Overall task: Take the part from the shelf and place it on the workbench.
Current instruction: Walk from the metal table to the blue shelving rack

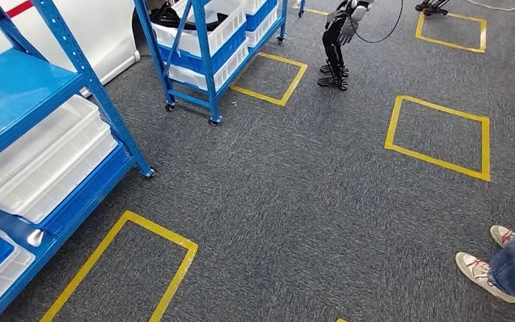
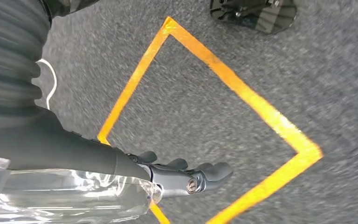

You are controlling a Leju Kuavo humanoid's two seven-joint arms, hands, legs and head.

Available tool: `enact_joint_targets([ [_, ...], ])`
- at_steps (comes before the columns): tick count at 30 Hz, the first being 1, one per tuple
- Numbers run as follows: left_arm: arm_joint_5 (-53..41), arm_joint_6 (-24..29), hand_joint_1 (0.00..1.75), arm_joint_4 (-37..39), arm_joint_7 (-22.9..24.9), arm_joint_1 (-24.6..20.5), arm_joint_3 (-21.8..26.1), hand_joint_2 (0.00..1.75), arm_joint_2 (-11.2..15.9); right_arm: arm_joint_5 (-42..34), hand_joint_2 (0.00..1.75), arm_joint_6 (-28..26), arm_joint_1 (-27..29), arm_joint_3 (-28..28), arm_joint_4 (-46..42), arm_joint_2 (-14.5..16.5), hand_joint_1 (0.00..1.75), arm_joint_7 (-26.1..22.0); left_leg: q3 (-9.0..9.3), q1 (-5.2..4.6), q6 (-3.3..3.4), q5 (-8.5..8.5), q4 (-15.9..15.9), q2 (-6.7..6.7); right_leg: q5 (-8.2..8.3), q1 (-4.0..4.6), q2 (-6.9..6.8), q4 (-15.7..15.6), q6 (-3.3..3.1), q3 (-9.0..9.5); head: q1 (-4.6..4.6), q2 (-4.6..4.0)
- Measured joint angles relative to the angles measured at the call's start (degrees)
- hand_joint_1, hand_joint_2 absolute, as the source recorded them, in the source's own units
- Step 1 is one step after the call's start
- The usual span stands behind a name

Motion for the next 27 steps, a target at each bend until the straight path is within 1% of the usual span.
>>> enact_joint_targets([
  [1,0.0,0.0,0.00,0.0,-0.1,0.2,0.2,0.00,0.1,0.3,1.75,0.0,-0.2,0.3,0.0,0.2,0.00,0.0,0.18,0.13,0.27,0.17,-0.3,-0.56,-0.17,-0.08,0.09,0.0,0.28,0.24,-0.01,0.00],
  [2,0.1,0.1,0.00,0.0,-0.3,0.3,0.3,0.00,0.3,0.7,1.75,0.0,-0.3,0.7,0.0,0.3,0.00,0.1,0.39,0.28,0.62,0.37,-0.7,-1.10,-0.77,-0.17,1.00,0.6,0.51,0.19,0.01,0.00],
  [3,0.2,0.1,0.00,0.0,-0.5,0.3,0.5,0.00,0.3,1.1,1.75,0.0,-0.3,0.9,0.0,0.4,0.00,0.1,0.67,0.45,0.95,0.60,-1.0,-1.64,-1.94,-0.26,2.44,2.2,0.68,-0.38,0.03,0.00],
  [4,0.3,0.1,0.00,0.0,-0.7,0.2,0.6,0.00,0.4,1.4,1.75,0.1,-0.2,1.2,0.0,0.5,0.00,0.1,0.87,0.56,1.20,0.75,-1.2,-2.18,-3.62,-0.42,4.17,5.0,0.77,-1.64,0.04,0.00],
  [5,0.3,0.1,0.00,0.0,-0.8,0.1,0.6,0.00,0.4,1.7,1.75,0.2,-0.1,1.4,0.0,0.5,0.00,0.2,0.85,0.51,1.39,0.81,-1.2,-2.74,-5.47,-0.45,5.55,8.7,0.79,-3.42,0.06,0.00],
  [6,0.4,0.1,0.00,0.0,-0.9,0.0,0.7,0.00,0.5,1.9,1.75,0.3,0.0,1.7,0.0,0.5,0.00,0.2,0.82,0.46,1.48,0.81,-1.2,-3.40,-6.92,-0.48,6.22,12.3,0.80,-5.34,0.07,0.00],
  [7,0.4,0.1,0.00,0.0,-1.0,-0.1,0.8,0.00,0.5,2.0,1.75,0.3,0.0,1.9,0.0,0.5,0.00,0.2,0.85,0.41,1.51,0.80,-1.2,-4.14,-7.44,-0.50,6.49,14.9,0.82,-6.85,0.07,0.00],
  [8,0.4,0.1,0.00,0.0,-1.0,-0.1,0.9,0.00,0.5,2.0,1.75,0.4,0.0,2.1,0.0,0.5,0.00,0.2,0.90,0.39,1.50,0.75,-1.1,-4.95,-6.75,-0.51,6.61,15.5,0.82,-7.51,0.07,0.00],
  [9,0.4,0.1,0.00,0.0,-1.0,0.0,0.9,0.00,0.5,2.0,1.75,0.4,0.0,2.2,0.0,0.5,0.00,0.2,0.99,0.41,1.43,0.69,-1.0,-5.81,-4.97,-0.56,6.79,14.1,0.79,-7.21,0.07,0.00],
  [10,0.4,0.1,0.00,0.0,-1.0,0.0,1.0,0.00,0.5,2.0,1.75,0.5,0.0,2.3,0.0,0.5,0.00,0.3,1.08,0.46,1.29,0.58,-0.9,-6.66,-2.45,-0.66,7.37,10.7,0.77,-6.00,0.07,0.00],
  [11,0.3,0.1,0.00,0.0,-1.0,0.0,1.0,0.00,0.5,2.0,1.75,0.5,0.1,2.4,0.1,0.5,0.00,0.2,1.03,0.47,1.08,0.44,-0.6,-7.45,-0.44,-0.83,8.87,7.0,0.73,-4.56,0.07,0.00],
  [12,0.2,0.1,0.00,0.0,-1.0,-0.1,1.0,0.00,0.5,2.0,1.75,0.5,0.2,2.4,0.1,0.5,0.00,0.1,0.83,0.46,0.81,0.30,-0.3,-8.22,0.92,-0.97,10.30,4.0,0.70,-3.43,0.06,0.00],
  [13,0.1,0.1,0.00,0.0,-1.0,-0.2,1.0,0.00,0.5,2.0,1.75,0.5,0.2,2.5,0.1,0.5,0.00,-0.1,0.55,0.47,0.49,0.22,-0.1,-8.87,1.52,-1.05,11.40,2.1,0.64,-2.77,0.06,0.00],
  [14,0.0,0.1,0.00,0.0,-1.0,-0.2,1.0,0.00,0.5,2.0,1.75,0.5,0.2,2.5,0.1,0.5,0.00,-0.3,0.26,0.49,0.14,0.24,0.0,-9.51,1.41,-1.02,11.95,1.6,0.52,-2.62,0.05,0.00],
  [15,-0.2,0.1,0.00,0.0,-1.0,-0.2,1.0,0.00,0.5,2.0,1.75,0.5,0.1,2.5,0.1,0.5,0.00,-0.4,0.02,0.57,-0.25,0.31,0.0,-10.17,1.46,-0.90,11.40,1.4,0.31,-2.61,0.05,0.00],
  [16,-0.3,0.1,0.00,0.0,-1.0,-0.1,1.0,0.00,0.6,1.9,1.75,0.5,0.0,2.5,0.1,0.5,0.00,-0.5,-0.08,0.69,-0.59,0.32,0.0,-10.29,1.56,-0.90,10.59,1.3,-0.06,-2.48,0.06,0.00],
  [17,-0.4,0.1,0.00,0.0,-1.0,0.0,1.0,0.00,0.6,1.9,1.75,0.5,-0.1,2.5,0.1,0.5,0.00,-0.6,-0.27,0.67,-0.86,0.02,0.4,-9.42,1.65,-0.91,9.85,1.0,-0.50,-2.30,0.04,0.00],
  [18,-0.4,0.1,0.00,0.0,-1.0,0.0,1.0,0.00,0.6,1.9,1.75,0.5,0.0,2.6,0.1,0.5,0.00,-0.6,-0.88,0.64,-1.08,-0.84,1.7,-7.89,1.74,-0.93,9.04,0.7,-0.92,-2.15,0.02,0.00],
  [19,-0.5,0.2,0.00,0.0,-1.0,-0.1,1.0,0.00,0.7,1.9,1.75,0.5,0.0,2.6,0.1,0.6,0.00,-0.6,-2.03,0.60,-1.23,-2.34,4.2,-5.95,1.78,-0.92,8.14,0.5,-1.30,-2.06,-0.02,0.00],
  [20,-0.5,0.2,0.00,0.0,-1.1,-0.2,1.0,0.00,0.7,1.9,1.75,0.5,0.1,2.6,0.1,0.6,0.00,-0.5,-3.78,0.57,-1.40,-4.25,7.8,-4.25,1.71,-0.76,7.25,0.5,-1.53,-2.04,-0.04,0.00],
  [21,-0.4,0.3,0.00,0.0,-1.1,-0.3,1.0,0.00,0.6,1.9,1.75,0.5,0.2,2.6,0.1,0.5,0.00,-0.5,-5.75,0.65,-1.57,-6.12,11.9,-3.38,1.63,-0.61,6.26,0.5,-1.69,-2.06,-0.05,0.00],
  [22,-0.4,0.3,0.00,0.0,-1.2,-0.3,1.0,0.00,0.6,1.9,1.75,0.5,0.3,2.6,0.1,0.5,0.00,-0.4,-7.32,0.73,-1.71,-7.31,15.1,-2.96,1.55,-0.47,5.28,0.5,-1.79,-2.07,-0.05,0.00],
  [23,-0.3,0.4,0.00,0.0,-1.2,-0.2,1.0,0.00,0.6,2.0,1.75,0.5,0.3,2.6,0.1,0.5,0.00,-0.3,-7.94,0.77,-1.77,-7.41,16.6,-2.76,1.47,-0.37,4.38,0.5,-1.84,-2.04,-0.04,0.00],
  [24,-0.3,0.4,0.00,0.0,-1.2,-0.1,1.0,0.00,0.6,2.0,1.75,0.5,0.3,2.6,0.1,0.5,0.00,-0.2,-7.31,0.79,-1.74,-6.34,15.6,-2.57,1.38,-0.29,3.60,0.5,-1.83,-1.95,-0.04,0.00],
  [25,-0.3,0.5,0.00,0.0,-1.1,0.0,1.0,0.00,0.6,1.9,1.75,0.6,0.3,2.6,0.1,0.5,0.00,-0.1,-5.50,0.75,-1.57,-4.44,12.3,-2.15,1.26,-0.24,2.87,0.5,-1.78,-1.78,-0.04,0.00],
  [26,-0.4,0.6,0.00,0.0,-1.0,0.0,1.0,0.00,0.6,1.8,1.75,0.6,0.3,2.6,0.1,0.5,0.00,-0.1,-3.10,0.60,-1.26,-2.56,7.8,-1.03,1.12,-0.18,2.21,0.5,-1.68,-1.56,-0.04,0.00],
  [27,-0.6,0.7,0.00,0.0,-0.8,0.0,1.0,0.00,0.6,1.6,1.75,0.6,0.3,2.6,0.1,0.6,0.00,-0.1,-1.04,0.37,-0.93,-1.19,3.9,0.06,0.94,-0.04,1.59,0.6,-1.48,-1.34,-0.04,0.00],
])
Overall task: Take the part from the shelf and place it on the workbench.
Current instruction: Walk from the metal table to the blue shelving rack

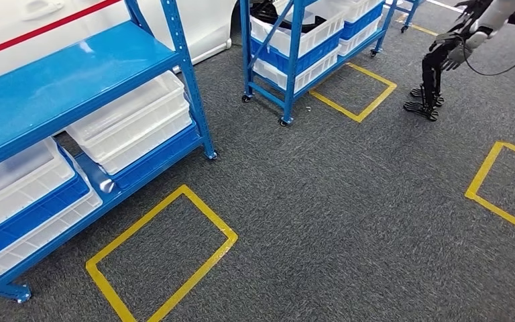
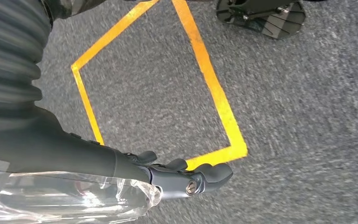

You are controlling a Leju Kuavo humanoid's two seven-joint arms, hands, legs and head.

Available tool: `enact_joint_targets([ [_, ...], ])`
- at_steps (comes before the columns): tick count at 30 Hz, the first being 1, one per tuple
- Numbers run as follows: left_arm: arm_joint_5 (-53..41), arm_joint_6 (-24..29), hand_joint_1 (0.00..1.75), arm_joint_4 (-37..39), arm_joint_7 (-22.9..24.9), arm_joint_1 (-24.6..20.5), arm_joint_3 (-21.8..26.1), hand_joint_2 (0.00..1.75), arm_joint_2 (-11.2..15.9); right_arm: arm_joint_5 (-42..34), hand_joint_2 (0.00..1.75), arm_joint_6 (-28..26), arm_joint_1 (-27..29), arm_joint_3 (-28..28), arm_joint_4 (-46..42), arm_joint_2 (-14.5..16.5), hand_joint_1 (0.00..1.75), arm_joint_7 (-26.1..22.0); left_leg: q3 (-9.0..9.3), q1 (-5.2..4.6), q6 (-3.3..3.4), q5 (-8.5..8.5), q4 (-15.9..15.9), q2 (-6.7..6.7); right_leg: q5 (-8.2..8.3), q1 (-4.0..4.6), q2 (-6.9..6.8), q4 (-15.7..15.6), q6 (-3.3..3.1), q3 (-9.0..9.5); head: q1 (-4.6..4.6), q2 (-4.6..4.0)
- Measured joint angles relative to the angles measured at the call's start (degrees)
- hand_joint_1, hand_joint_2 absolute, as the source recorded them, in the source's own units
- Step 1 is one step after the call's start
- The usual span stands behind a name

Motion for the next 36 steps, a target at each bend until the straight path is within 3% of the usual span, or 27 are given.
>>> enact_joint_targets([
  [2,-0.5,0.3,0.00,0.0,0.4,-0.1,0.0,0.00,0.0,-0.7,1.75,0.0,0.0,-0.1,0.0,0.0,0.00,-0.2,1.85,-0.50,0.69,0.84,-3.9,1.29,-0.24,0.13,-1.03,0.0,0.51,0.30,0.00,0.00],
  [4,-0.8,0.7,0.00,0.0,0.6,0.0,0.0,0.00,0.0,-1.6,1.75,0.0,-0.2,-0.3,0.0,0.0,0.00,-0.5,1.90,-0.65,1.27,1.02,-4.2,0.21,-0.32,0.15,-1.96,-0.2,1.11,0.63,0.00,0.00],
  [5,-0.8,0.8,0.00,0.0,0.6,0.2,0.0,0.00,-0.1,-1.9,1.75,0.0,-0.3,-0.4,0.0,0.0,0.00,-0.6,2.16,-0.54,1.54,1.30,-4.7,-0.40,-0.56,0.10,-1.59,-0.1,1.45,0.83,0.02,0.00],
  [7,-0.8,1.3,0.00,0.0,0.2,0.2,0.0,0.00,-0.2,-2.4,1.75,0.1,-0.3,-0.7,0.0,-0.1,0.00,-0.6,2.75,-0.13,2.15,1.96,-5.7,-1.58,-2.68,0.00,1.16,2.7,1.99,-0.10,0.06,0.00],
  [9,-0.8,1.7,0.00,0.0,-0.2,-0.1,0.0,0.00,-0.6,-2.6,1.75,0.3,0.0,-1.1,0.0,-0.3,0.00,-0.3,2.73,0.02,2.44,2.23,-5.8,-2.80,-6.33,-0.26,4.25,9.6,2.21,-3.38,0.08,0.00],
  [10,-0.7,1.8,0.00,0.0,-0.4,-0.2,0.0,0.00,-0.8,-2.8,1.75,0.3,0.1,-1.3,0.0,-0.5,0.00,-0.2,2.67,0.02,2.48,2.24,-5.8,-3.53,-7.54,-0.32,4.82,13.0,2.28,-5.18,0.08,0.00],
  [11,-0.7,1.9,0.00,0.0,-0.5,-0.3,0.0,0.00,-0.9,-2.8,1.75,0.3,0.2,-1.5,0.0,-0.6,0.00,-0.1,2.68,0.02,2.46,2.21,-5.7,-4.33,-7.63,-0.39,5.04,14.9,2.35,-6.33,0.08,0.00],
  [12,-0.6,2.0,0.00,0.0,-0.6,-0.3,0.0,0.00,-1.1,-2.9,1.75,0.3,0.4,-1.6,0.0,-0.7,0.00,0.0,2.72,0.06,2.41,2.14,-5.5,-5.18,-6.48,-0.48,5.13,14.6,2.41,-6.48,0.09,0.00],
  [13,-0.6,2.1,0.00,0.0,-0.6,-0.2,0.0,0.00,-1.2,-2.9,1.75,0.3,0.5,-1.7,0.0,-0.8,0.00,0.0,2.76,0.12,2.30,2.03,-5.3,-6.10,-4.32,-0.62,5.36,12.1,2.46,-5.63,0.09,0.00],
  [15,-0.6,2.2,0.00,0.0,-0.5,-0.2,0.0,0.00,-1.4,-3.0,1.75,0.3,0.7,-1.9,0.0,-1.0,0.00,0.0,2.59,0.19,1.82,1.63,-4.7,-7.66,-0.18,-0.93,7.41,4.5,2.56,-2.65,0.09,0.00],
  [17,-0.7,2.2,0.00,0.0,-0.4,-0.3,0.1,0.00,-1.5,-3.1,1.75,0.2,0.7,-2.1,0.0,-1.0,0.00,-0.3,2.15,0.12,1.20,1.38,-4.2,-8.73,1.14,-1.07,9.00,0.8,2.33,-1.23,0.07,0.00],
  [20,-0.8,2.2,0.00,0.0,-0.1,-0.2,0.1,0.00,-1.6,-3.3,1.75,-0.1,0.4,-2.4,0.0,-1.1,0.00,-0.9,1.70,0.29,0.33,1.28,-4.0,-9.55,1.14,-0.88,7.68,0.5,1.32,-1.08,0.07,0.00],
  [22,-0.8,2.1,0.00,0.0,0.1,-0.1,0.1,0.00,-1.7,-3.3,1.75,-0.3,0.5,-2.5,0.0,-1.3,0.00,-1.1,0.43,0.28,-0.17,-0.52,-1.3,-7.01,1.22,-0.93,6.20,0.2,0.49,-0.93,0.04,0.00],
  [24,-0.8,2.0,0.00,0.0,0.0,-0.3,0.1,0.00,-1.8,-3.2,1.75,-0.6,0.7,-2.6,0.0,-1.4,0.00,-1.2,-2.99,0.29,-0.55,-4.30,5.8,-3.70,1.11,-0.77,4.51,0.1,-0.02,-0.92,0.02,0.00],
  [26,-0.8,1.9,0.00,0.0,-0.1,-0.3,0.1,0.00,-1.9,-2.9,1.75,-0.7,0.9,-2.7,0.0,-1.4,0.00,-1.2,-6.02,0.38,-0.78,-6.46,11.9,-2.82,0.92,-0.54,2.71,0.2,-0.18,-0.89,0.02,0.00],
  [27,-0.8,1.9,0.00,0.0,-0.2,-0.2,0.1,0.00,-1.9,-2.9,1.75,-0.7,0.9,-2.7,0.0,-1.4,0.00,-1.2,-6.11,0.39,-0.74,-5.91,12.2,-2.68,0.81,-0.47,1.89,0.2,-0.19,-0.81,0.02,0.00],
  [29,-0.9,1.8,0.00,0.0,-0.3,-0.1,0.1,0.00,-1.9,-2.8,1.75,-0.7,0.8,-2.7,0.0,-1.5,0.00,-1.2,-3.01,0.26,-0.31,-2.23,6.2,-1.74,0.54,-0.34,0.43,0.2,-0.10,-0.43,0.02,0.00],
  [30,-0.9,1.8,0.00,0.0,-0.3,-0.1,0.1,0.00,-1.9,-2.8,1.75,-0.7,0.8,-2.7,0.0,-1.5,0.00,-1.3,-0.90,-0.01,0.12,-0.63,2.1,-0.37,0.37,-0.24,-0.22,0.2,0.04,-0.18,0.02,0.00],
  [32,-0.9,1.8,0.00,0.0,-0.4,-0.3,0.1,0.00,-1.9,-2.7,1.75,-0.7,0.8,-2.7,0.0,-1.5,0.00,-1.4,1.62,-0.57,0.91,0.98,-3.2,1.67,0.08,-0.08,-1.34,0.2,0.53,0.22,0.03,0.00],
  [33,-0.9,1.8,0.00,0.0,-0.4,-0.4,0.1,0.00,-1.9,-2.7,1.75,-0.7,0.8,-2.7,0.0,-1.5,0.00,-1.6,1.76,-0.80,1.16,0.89,-3.8,1.91,0.00,-0.06,-1.82,0.1,0.80,0.34,0.04,0.00],
  [35,-0.9,1.8,0.00,0.0,-0.5,-0.3,0.1,0.00,-1.9,-2.4,1.75,-0.7,0.5,-2.7,0.0,-1.5,0.00,-2.3,1.88,-0.66,1.68,1.26,-4.2,0.57,-0.11,-0.13,-2.56,-0.1,1.44,0.78,0.04,0.00],
  [36,-0.9,1.9,0.00,0.0,-0.5,-0.2,0.1,0.00,-1.9,-2.3,1.75,-0.7,0.4,-2.7,0.0,-1.5,0.00,-2.6,2.15,-0.46,1.97,1.54,-4.7,-0.11,-0.48,-0.20,-1.76,0.1,1.78,0.89,0.05,0.00],
])
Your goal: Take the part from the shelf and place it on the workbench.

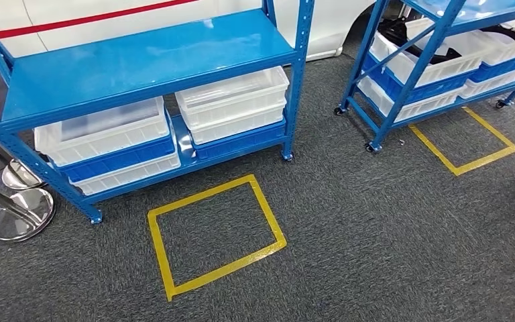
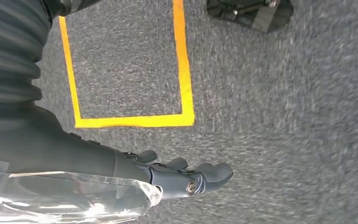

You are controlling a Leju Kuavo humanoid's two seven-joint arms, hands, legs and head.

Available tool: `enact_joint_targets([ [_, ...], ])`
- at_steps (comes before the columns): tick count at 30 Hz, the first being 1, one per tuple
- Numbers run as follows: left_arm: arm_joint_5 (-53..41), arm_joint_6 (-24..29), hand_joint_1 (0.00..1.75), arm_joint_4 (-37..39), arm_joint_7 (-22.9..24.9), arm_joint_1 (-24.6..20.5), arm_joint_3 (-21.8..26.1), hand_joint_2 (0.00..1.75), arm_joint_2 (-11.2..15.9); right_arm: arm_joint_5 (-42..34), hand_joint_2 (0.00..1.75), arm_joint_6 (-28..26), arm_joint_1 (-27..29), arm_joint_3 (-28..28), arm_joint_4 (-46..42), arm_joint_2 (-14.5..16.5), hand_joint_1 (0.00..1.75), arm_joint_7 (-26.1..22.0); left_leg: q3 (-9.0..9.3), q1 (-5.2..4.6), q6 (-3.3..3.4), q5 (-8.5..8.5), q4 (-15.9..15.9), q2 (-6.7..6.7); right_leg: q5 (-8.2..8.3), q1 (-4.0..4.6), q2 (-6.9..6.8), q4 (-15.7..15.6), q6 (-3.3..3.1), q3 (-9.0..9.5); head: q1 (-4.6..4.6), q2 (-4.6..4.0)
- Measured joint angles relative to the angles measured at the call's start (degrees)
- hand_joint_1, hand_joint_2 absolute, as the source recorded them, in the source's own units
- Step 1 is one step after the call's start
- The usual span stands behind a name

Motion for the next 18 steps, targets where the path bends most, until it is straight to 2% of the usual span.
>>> enact_joint_targets([
  [1,0.0,0.0,0.00,0.0,0.0,0.0,0.0,0.00,0.0,0.1,1.75,0.0,0.0,0.0,0.0,0.0,0.00,-0.2,0.25,0.22,0.34,0.33,-0.5,-0.74,-0.94,-0.09,1.48,1.1,0.30,-0.36,0.01,0.00],
  [3,-0.2,-0.1,0.00,0.0,0.0,-0.3,0.0,0.00,-0.1,0.2,1.75,0.0,0.1,0.0,0.0,-0.1,0.00,-0.5,0.39,0.41,0.72,0.72,-0.9,-2.17,-4.24,-0.29,5.21,7.0,0.64,-3.10,0.03,0.00],
  [4,-0.3,-0.1,0.00,0.0,0.0,-0.4,0.0,0.00,-0.1,0.2,1.75,0.0,0.2,0.0,0.0,-0.1,0.00,-0.5,0.31,0.39,0.83,0.77,-0.8,-2.95,-5.77,-0.34,6.16,10.6,0.72,-4.99,0.03,0.00],
  [5,-0.4,-0.1,0.00,0.0,0.0,-0.4,0.0,0.00,-0.1,0.2,1.75,0.0,0.3,0.0,0.0,-0.1,0.00,-0.6,0.29,0.36,0.86,0.76,-0.7,-3.80,-6.37,-0.36,6.54,13.2,0.80,-6.47,0.03,0.00],
  [6,-0.4,-0.2,0.00,0.0,0.0,-0.4,0.0,0.00,-0.2,0.2,1.75,0.0,0.4,0.0,0.0,-0.1,0.00,-0.6,0.30,0.34,0.85,0.71,-0.6,-4.66,-5.84,-0.37,6.68,14.0,0.86,-7.15,0.03,0.00],
  [7,-0.5,-0.2,0.00,0.0,0.0,-0.4,0.0,0.00,-0.2,0.2,1.75,0.0,0.4,0.0,0.0,-0.2,0.00,-0.7,0.33,0.34,0.79,0.63,-0.5,-5.58,-4.20,-0.41,6.84,12.7,0.87,-6.88,0.02,0.00],
  [8,-0.5,-0.2,0.00,0.0,0.0,-0.3,0.0,0.00,-0.2,0.2,1.75,0.0,0.4,0.0,0.0,-0.2,0.00,-0.7,0.35,0.36,0.66,0.50,-0.3,-6.48,-1.84,-0.50,7.46,9.6,0.82,-5.76,0.02,0.00],
  [10,-0.5,-0.2,0.00,0.0,0.0,-0.4,0.0,0.00,-0.3,0.2,1.75,0.0,0.5,0.0,0.0,-0.4,0.00,-0.7,0.07,0.37,0.25,0.18,0.4,-8.01,1.39,-0.80,10.78,3.2,0.65,-3.27,0.01,0.00],
  [11,-0.6,-0.3,0.00,0.0,0.0,-0.4,0.0,0.00,-0.3,0.2,1.75,0.0,0.5,0.0,0.0,-0.4,0.00,-0.7,-0.22,0.40,-0.03,0.09,0.6,-8.68,1.98,-0.87,12.15,1.3,0.59,-2.62,0.01,0.00],
  [12,-0.7,-0.3,0.00,0.0,0.0,-0.5,0.0,0.00,-0.3,0.2,1.75,0.0,0.5,0.0,0.0,-0.4,0.00,-0.7,-0.57,0.47,-0.35,0.05,0.8,-9.32,1.85,-0.81,12.90,0.7,0.50,-2.43,0.01,0.00],
  [14,-0.8,-0.3,0.00,0.0,0.0,-0.4,0.0,0.00,-0.3,0.2,1.75,0.0,0.4,0.0,0.0,-0.4,0.00,-0.8,-0.95,0.69,-1.09,0.08,0.8,-10.61,1.90,-0.74,11.60,0.4,0.08,-2.23,0.02,0.00],
  [15,-0.8,-0.3,0.00,0.0,0.1,-0.3,0.0,0.00,-0.3,0.3,1.75,0.0,0.3,0.0,0.0,-0.4,0.00,-0.8,-1.12,0.66,-1.39,-0.18,1.1,-10.10,1.94,-0.79,10.80,0.1,-0.31,-1.97,0.00,0.00],
  [16,-0.8,-0.3,0.00,0.0,0.1,-0.3,0.0,0.00,-0.3,0.3,1.75,0.0,0.3,0.0,0.0,-0.4,0.00,-0.9,-1.62,0.60,-1.65,-0.92,2.3,-8.80,1.98,-0.90,9.91,-0.2,-0.75,-1.73,-0.07,0.00],
  [17,-0.8,-0.3,0.00,0.0,0.1,-0.3,0.0,0.00,-0.3,0.3,1.75,0.0,0.4,0.0,0.0,-0.4,0.00,-1.0,-2.70,0.54,-1.86,-2.27,4.6,-6.93,1.98,-0.97,8.96,-0.4,-1.14,-1.54,-0.13,0.00],
  [18,-0.8,-0.3,0.00,0.0,0.1,-0.4,0.0,0.00,-0.3,0.3,1.75,0.0,0.4,0.0,0.0,-0.4,0.00,-1.0,-3.28,0.45,-1.96,-3.00,5.9,-5.48,1.94,-0.88,8.54,-0.5,-1.33,-1.44,-0.17,0.00],
])
